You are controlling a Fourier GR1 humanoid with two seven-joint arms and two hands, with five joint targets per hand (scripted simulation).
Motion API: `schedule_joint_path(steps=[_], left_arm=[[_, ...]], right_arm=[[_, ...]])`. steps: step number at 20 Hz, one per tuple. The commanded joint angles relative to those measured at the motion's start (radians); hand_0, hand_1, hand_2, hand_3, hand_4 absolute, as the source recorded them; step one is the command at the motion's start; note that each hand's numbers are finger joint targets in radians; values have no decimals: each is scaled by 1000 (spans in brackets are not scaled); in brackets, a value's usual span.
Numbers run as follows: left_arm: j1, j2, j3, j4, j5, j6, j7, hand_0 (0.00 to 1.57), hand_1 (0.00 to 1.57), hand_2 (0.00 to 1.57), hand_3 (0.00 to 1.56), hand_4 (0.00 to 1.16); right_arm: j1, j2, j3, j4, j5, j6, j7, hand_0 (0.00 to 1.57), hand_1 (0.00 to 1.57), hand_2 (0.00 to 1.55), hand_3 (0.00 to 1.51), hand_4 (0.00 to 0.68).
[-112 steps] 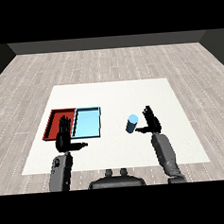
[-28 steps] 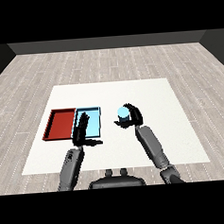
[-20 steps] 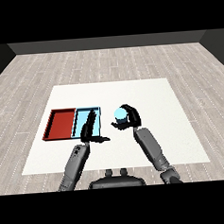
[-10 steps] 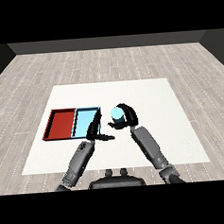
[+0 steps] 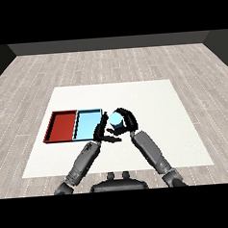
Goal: Pick the blue can and put it in the blue box
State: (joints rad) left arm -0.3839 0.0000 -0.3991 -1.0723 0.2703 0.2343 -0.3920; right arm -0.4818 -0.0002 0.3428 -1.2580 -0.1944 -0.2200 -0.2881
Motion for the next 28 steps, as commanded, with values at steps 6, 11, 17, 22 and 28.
schedule_joint_path(steps=[6, 11, 17, 22, 28], left_arm=[[-43, 0, -45, 7, 71, 36, 14, 0, 0, 0, 0, 0], [40, 0, -51, -40, 1, 12, 8, 0, 0, 0, 0, 0], [-73, 0, -149, -2, 100, 110, 32, 0, 0, 0, 0, 0], [-45, 0, -108, 99, 70, 43, -136, 0, 0, 0, 0, 174], [-100, 1, -158, 110, -80, 210, -6, 322, 322, 480, 327, 181]], right_arm=[[13, 0, -27, -49, 32, 32, 44, 1398, 1398, 1434, 1397, 657], [-31, 0, 36, -5, 14, 16, 17, 1416, 1416, 1430, 1390, 653], [-40, 0, 151, -20, -17, -97, 14, 1416, 1416, 1443, 1396, 626], [-144, 0, 174, 86, -89, -126, -4, 1319, 1319, 1426, 1395, 617], [-24, 0, 193, -10, -35, -58, -19, 1460, 1460, 1467, 1398, 593]])
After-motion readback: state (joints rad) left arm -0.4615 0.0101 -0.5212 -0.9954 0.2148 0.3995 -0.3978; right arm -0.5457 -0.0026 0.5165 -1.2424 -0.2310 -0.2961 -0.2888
